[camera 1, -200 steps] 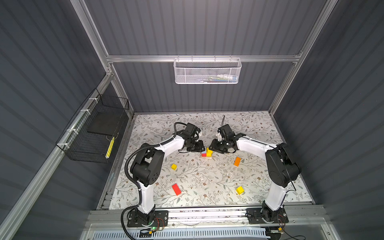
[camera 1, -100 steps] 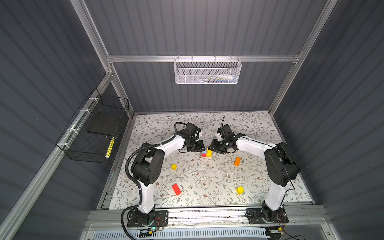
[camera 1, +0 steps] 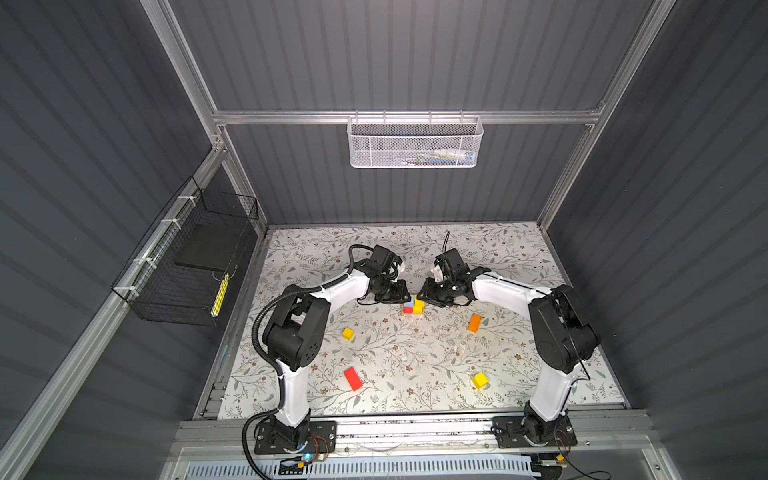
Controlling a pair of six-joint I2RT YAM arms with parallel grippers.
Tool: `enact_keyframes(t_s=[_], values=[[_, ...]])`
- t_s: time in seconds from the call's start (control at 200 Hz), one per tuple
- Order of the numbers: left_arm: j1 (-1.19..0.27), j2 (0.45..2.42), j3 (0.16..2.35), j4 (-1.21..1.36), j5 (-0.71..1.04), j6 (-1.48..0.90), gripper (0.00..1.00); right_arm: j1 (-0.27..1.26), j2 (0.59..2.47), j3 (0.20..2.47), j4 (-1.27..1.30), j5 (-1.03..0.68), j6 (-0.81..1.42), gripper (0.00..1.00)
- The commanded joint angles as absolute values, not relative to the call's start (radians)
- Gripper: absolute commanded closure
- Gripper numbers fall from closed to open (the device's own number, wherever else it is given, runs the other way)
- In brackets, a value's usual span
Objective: Build the wood block tower
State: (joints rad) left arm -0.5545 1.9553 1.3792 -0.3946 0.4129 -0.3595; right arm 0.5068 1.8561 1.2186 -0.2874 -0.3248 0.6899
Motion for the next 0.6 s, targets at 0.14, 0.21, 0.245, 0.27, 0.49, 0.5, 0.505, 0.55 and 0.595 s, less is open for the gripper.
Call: enact_keyframes(t_s=[0.14, 0.21, 0.245, 0.27, 0.49, 0.5, 0.505, 0.55, 0.595], values=[[-0.549, 1.965, 1.402, -0.406, 0.422, -0.37, 0.72, 0.508, 1.859, 1.212, -0.283, -0.359, 0.711, 0.7], [-0.549, 1.963, 1.402, -0.406, 0.423, -0.373, 0.72, 0.509, 1.856, 1.212, -0.283, -0.363, 0.716, 0.7], [-0.549, 1.962, 1.402, -0.406, 0.422, -0.374, 0.72, 0.51, 1.857, 1.213, -0.282, -0.365, 0.715, 0.71], [-0.548, 1.962, 1.402, -0.406, 0.422, -0.376, 0.72, 0.51, 1.857, 1.213, -0.282, -0.367, 0.716, 0.71], [-0.549, 1.958, 1.402, -0.406, 0.425, -0.386, 0.72, 0.513, 1.856, 1.215, -0.292, -0.361, 0.719, 0.71], [-0.549, 1.957, 1.402, -0.406, 0.424, -0.387, 0.72, 0.513, 1.856, 1.215, -0.293, -0.36, 0.719, 0.71], [-0.549, 1.957, 1.402, -0.406, 0.424, -0.387, 0.72, 0.514, 1.856, 1.215, -0.293, -0.36, 0.719, 0.71], [-0.549, 1.957, 1.402, -0.406, 0.425, -0.387, 0.72, 0.514, 1.857, 1.214, -0.294, -0.359, 0.718, 0.7], [-0.549, 1.958, 1.401, -0.405, 0.425, -0.389, 0.72, 0.515, 1.856, 1.214, -0.295, -0.357, 0.718, 0.67]])
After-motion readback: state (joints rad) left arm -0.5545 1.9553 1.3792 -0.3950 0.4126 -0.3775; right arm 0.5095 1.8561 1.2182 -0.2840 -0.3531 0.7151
